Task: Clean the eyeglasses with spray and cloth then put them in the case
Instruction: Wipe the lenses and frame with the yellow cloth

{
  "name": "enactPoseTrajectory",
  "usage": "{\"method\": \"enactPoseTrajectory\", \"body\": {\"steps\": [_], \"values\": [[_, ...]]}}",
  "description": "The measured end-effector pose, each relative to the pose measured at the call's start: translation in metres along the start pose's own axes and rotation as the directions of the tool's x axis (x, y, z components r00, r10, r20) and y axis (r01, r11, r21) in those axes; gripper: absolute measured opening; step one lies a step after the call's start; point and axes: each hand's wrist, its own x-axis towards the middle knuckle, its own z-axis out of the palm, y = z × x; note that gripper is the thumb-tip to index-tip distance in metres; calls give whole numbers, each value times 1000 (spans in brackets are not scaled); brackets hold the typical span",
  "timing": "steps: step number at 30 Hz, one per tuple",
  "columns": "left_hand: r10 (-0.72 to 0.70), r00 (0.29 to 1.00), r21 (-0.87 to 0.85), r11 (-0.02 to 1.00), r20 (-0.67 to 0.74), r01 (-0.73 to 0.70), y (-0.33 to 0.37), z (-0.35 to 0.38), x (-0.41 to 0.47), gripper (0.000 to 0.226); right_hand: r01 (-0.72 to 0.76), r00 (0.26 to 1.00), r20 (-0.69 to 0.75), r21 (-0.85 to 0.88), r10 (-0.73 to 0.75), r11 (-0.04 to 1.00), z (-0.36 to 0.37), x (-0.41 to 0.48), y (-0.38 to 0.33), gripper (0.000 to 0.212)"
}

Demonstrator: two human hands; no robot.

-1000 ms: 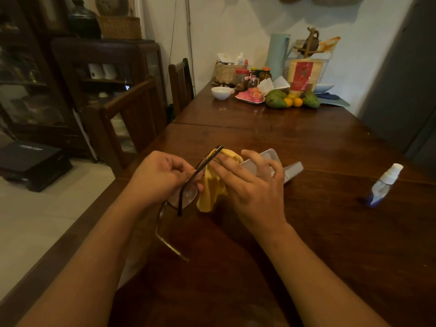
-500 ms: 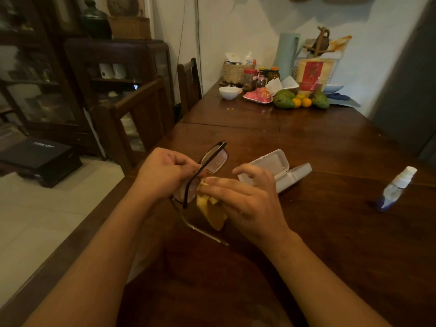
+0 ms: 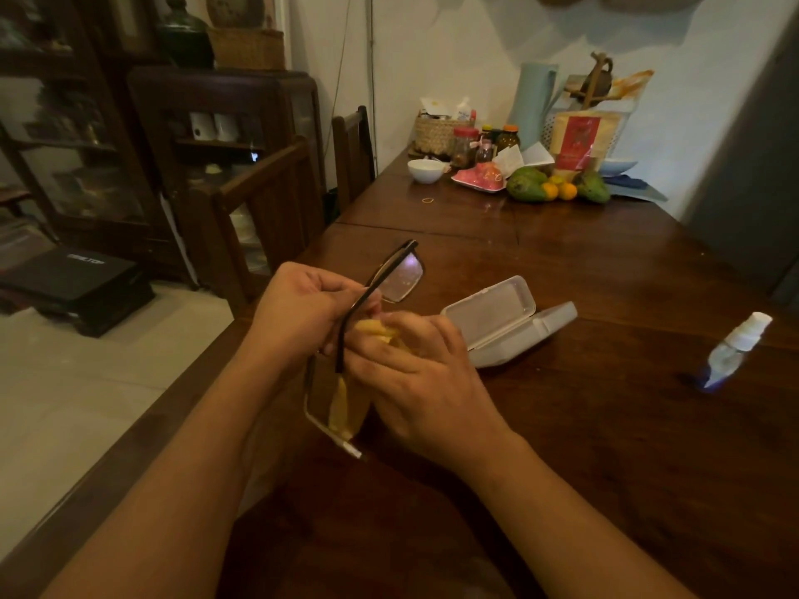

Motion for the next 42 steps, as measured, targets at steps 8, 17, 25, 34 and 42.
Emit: {"method": "enactPoseTrajectory", "body": {"steps": [8, 17, 25, 34, 42], "values": [[-15, 1000, -44, 999, 11, 16, 2, -1, 0, 14, -67, 996, -74, -131, 58, 989, -5, -2, 9, 42], [-11, 1000, 6, 1000, -15, 11, 4, 2, -3, 23, -5, 1000, 29, -97, 8, 995, -6, -3, 7, 43], [20, 999, 96, 995, -42, -16, 4, 3, -4, 19, -20, 1000, 20, -28, 20, 999, 2, 1, -4, 40], [39, 999, 39, 999, -22, -38, 7, 5, -5, 18, -96, 995, -24, -122, 94, 988, -2, 0, -4, 49], [-18, 1000, -25, 1000, -8, 18, 9, 2, -6, 21, -56, 996, -82, -166, 42, 984, -3, -4, 5, 40]]}}
